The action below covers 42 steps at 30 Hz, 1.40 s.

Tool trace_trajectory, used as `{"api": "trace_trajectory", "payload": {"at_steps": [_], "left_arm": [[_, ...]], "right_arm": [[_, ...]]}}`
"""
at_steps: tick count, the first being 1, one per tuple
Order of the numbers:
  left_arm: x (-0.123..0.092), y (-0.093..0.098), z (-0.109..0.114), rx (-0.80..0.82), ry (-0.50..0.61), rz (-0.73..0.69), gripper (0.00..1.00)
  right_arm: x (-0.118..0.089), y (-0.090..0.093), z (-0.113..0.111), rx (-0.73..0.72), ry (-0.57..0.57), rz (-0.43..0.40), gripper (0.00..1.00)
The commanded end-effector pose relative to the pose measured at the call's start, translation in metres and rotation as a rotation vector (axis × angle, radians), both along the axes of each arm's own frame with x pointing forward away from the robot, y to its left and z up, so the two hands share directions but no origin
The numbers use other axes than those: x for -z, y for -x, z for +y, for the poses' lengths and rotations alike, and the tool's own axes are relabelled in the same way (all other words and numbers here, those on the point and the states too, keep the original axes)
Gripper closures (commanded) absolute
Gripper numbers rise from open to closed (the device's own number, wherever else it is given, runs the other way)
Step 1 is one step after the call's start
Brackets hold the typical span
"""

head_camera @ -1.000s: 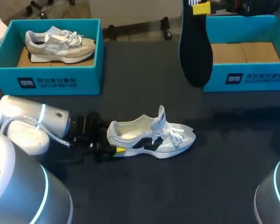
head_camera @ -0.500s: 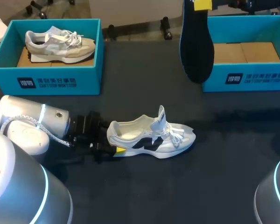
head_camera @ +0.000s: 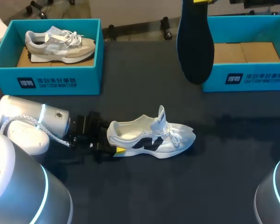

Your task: Take the shoe out of the shoebox, open the shoe tongue, remove and reinsert the insole, then place the shoe into the shoebox

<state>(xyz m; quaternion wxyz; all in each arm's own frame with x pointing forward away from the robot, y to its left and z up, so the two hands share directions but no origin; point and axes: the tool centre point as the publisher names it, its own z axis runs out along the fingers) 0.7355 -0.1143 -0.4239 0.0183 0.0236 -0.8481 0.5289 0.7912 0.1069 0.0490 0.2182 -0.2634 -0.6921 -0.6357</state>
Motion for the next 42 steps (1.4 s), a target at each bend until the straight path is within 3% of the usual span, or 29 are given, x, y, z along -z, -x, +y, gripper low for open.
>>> {"api": "trace_trajectory", "payload": {"at_steps": [1,8,17,27,42], "left_arm": [[0.005,-0.003,0.001,0.0,-0.002,0.0,1.0],[0.005,-0.003,0.001,0.0,-0.002,0.0,1.0],[0.005,-0.003,0.001,0.0,-0.002,0.0,1.0],[0.005,-0.003,0.001,0.0,-0.002,0.0,1.0],[0.005,-0.003,0.001,0.0,-0.002,0.0,1.0]], "right_arm": [[-0.009,0.018,0.003,0.046,0.013,0.0,1.0],[-0.02,0.041,0.007,0.03,0.02,0.04,1.0],[-0.018,0.07,0.012,0.016,0.027,0.099,1.0],[-0.009,0.092,0.019,-0.005,0.03,0.148,1.0],[-0.005,0.116,0.024,0.013,0.053,0.142,1.0]]}}
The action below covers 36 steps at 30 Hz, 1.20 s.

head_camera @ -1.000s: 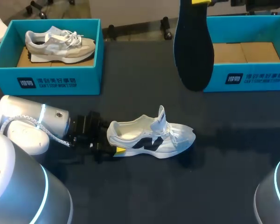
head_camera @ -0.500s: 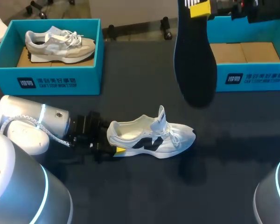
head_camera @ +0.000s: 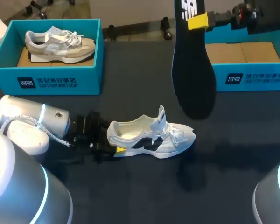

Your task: Take the shoe out of the shoebox, open the shoe tongue, remove and reinsert the insole, then place the shoe into the shoebox

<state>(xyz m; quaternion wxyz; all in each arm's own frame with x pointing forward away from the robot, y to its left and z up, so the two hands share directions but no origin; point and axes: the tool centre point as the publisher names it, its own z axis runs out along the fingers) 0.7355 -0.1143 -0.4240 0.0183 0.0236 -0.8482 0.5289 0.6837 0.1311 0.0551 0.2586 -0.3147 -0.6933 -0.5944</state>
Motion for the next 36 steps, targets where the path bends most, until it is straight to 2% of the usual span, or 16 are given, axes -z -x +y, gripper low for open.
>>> {"api": "trace_trajectory", "payload": {"at_steps": [1,17,36], "left_arm": [[0.005,-0.003,0.0,0.001,-0.002,0.0,1.0],[0.005,-0.003,0.0,0.001,-0.002,0.0,1.0],[0.005,-0.003,0.0,0.001,-0.002,0.0,1.0]], "right_arm": [[0.001,0.01,0.001,0.011,-0.009,-0.002,1.0],[0.005,0.027,0.01,0.016,-0.013,0.007,1.0],[0.004,0.026,0.012,0.017,-0.017,-0.006,1.0]]}}
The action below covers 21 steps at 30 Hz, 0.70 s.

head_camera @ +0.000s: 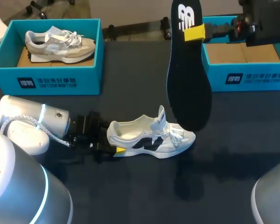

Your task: Take the shoe out of the shoebox, open the shoe tongue, remove and reinsert the insole, then place the shoe into the shoebox

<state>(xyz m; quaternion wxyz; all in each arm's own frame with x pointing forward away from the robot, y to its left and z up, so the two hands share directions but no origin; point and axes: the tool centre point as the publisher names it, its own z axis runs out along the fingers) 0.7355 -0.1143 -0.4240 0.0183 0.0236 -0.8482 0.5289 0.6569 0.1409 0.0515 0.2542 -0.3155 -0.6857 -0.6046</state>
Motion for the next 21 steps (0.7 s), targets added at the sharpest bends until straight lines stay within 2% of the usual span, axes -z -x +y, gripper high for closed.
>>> {"api": "trace_trajectory", "payload": {"at_steps": [1,2,3,4,5,16,21], "left_arm": [[0.005,-0.003,0.0,0.001,-0.002,0.0,0.98],[0.004,-0.002,0.002,0.002,-0.005,-0.001,0.84],[0.004,-0.002,0.003,0.005,-0.009,-0.003,0.64],[0.003,-0.002,0.005,0.002,-0.017,-0.004,0.11],[0.002,-0.003,0.007,0.003,-0.017,-0.004,0.0],[-0.011,-0.008,0.026,0.002,-0.094,-0.044,0.0],[-0.018,-0.008,0.03,0.032,-0.165,-0.052,0.0]], "right_arm": [[0.0,-0.001,0.002,0.001,0.003,0.002,1.0],[0.0,-0.001,0.002,0.001,0.003,0.002,1.0],[0.0,-0.001,0.002,0.001,0.003,0.002,1.0],[0.0,-0.001,0.002,0.001,0.003,0.002,1.0],[0.0,-0.001,0.002,0.001,0.003,0.002,1.0],[0.0,-0.001,0.002,0.001,0.003,0.002,1.0],[0.0,-0.001,0.002,0.001,0.003,0.002,1.0]]}}
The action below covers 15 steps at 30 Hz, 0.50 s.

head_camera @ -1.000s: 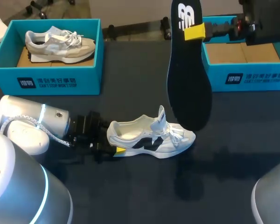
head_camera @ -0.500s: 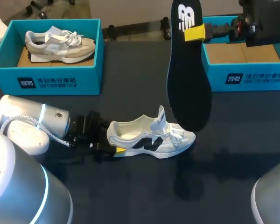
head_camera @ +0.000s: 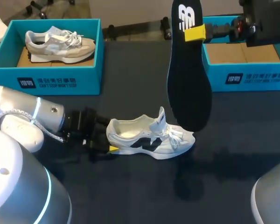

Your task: Take the shoe out of the shoebox, open the shoe tongue, remove and reinsert the insole, then place the shoe into the shoebox

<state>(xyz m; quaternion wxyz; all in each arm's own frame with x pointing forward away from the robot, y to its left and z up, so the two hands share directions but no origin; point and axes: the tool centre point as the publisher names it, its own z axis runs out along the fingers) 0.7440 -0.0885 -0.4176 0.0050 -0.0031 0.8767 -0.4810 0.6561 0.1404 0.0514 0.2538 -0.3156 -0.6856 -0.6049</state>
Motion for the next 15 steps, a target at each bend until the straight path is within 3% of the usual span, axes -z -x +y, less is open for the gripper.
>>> {"api": "trace_trajectory", "payload": {"at_steps": [1,6,15], "left_arm": [[-0.0138,0.0011,0.0049,0.032,-0.072,0.007,0.0],[-0.023,0.0035,0.0074,0.078,-0.132,-0.011,0.0],[-0.023,0.0035,0.0074,0.078,-0.132,-0.011,0.0]], "right_arm": [[0.0001,-0.0015,0.0024,0.0,0.004,0.003,1.0],[0.0001,-0.0015,0.0024,0.0,0.004,0.003,1.0],[0.0001,-0.0015,0.0024,0.0,0.004,0.003,1.0]]}}
